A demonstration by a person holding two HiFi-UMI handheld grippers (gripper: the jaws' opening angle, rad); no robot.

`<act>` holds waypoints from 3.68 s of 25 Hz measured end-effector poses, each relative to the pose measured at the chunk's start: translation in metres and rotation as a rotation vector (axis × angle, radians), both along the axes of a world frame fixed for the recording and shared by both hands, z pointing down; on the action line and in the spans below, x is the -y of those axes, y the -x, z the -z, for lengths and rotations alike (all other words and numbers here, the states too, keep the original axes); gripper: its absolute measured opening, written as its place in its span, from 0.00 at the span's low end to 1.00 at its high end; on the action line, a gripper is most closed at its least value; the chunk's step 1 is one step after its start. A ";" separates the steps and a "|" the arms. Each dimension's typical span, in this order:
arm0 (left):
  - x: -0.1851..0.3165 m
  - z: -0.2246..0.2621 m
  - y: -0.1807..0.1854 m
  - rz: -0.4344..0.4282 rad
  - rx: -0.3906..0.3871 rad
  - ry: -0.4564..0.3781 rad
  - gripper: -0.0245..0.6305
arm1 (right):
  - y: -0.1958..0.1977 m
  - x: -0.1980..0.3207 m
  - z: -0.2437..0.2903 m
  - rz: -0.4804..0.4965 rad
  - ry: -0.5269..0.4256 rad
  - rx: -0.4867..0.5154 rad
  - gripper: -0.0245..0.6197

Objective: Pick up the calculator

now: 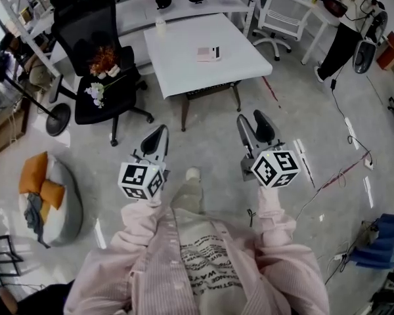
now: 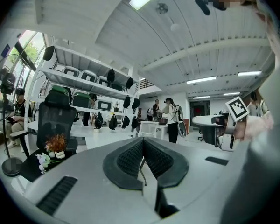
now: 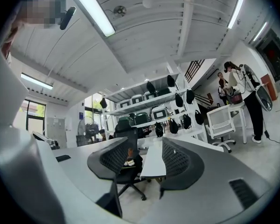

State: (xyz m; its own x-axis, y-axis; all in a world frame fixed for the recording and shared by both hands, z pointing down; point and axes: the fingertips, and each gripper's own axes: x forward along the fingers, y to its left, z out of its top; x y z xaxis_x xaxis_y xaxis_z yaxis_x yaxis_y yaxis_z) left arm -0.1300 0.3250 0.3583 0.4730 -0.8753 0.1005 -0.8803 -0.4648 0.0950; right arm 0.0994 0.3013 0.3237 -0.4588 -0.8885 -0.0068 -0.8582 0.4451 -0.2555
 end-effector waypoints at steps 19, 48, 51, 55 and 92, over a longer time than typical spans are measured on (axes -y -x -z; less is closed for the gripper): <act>0.207 -0.048 0.015 -0.042 -0.036 0.133 0.04 | 0.015 0.201 -0.048 -0.031 0.146 0.037 0.34; 0.389 -0.101 -0.008 -0.041 -0.086 0.254 0.04 | -0.008 0.386 -0.109 -0.016 0.291 0.061 0.34; 0.413 -0.113 -0.017 -0.035 -0.095 0.295 0.04 | -0.012 0.416 -0.123 -0.007 0.331 0.055 0.34; 0.443 -0.134 -0.029 -0.026 -0.100 0.353 0.04 | -0.013 0.452 -0.147 0.029 0.401 0.057 0.34; 0.559 -0.262 -0.068 0.086 -0.130 0.657 0.04 | 0.015 0.588 -0.332 0.214 0.884 0.018 0.34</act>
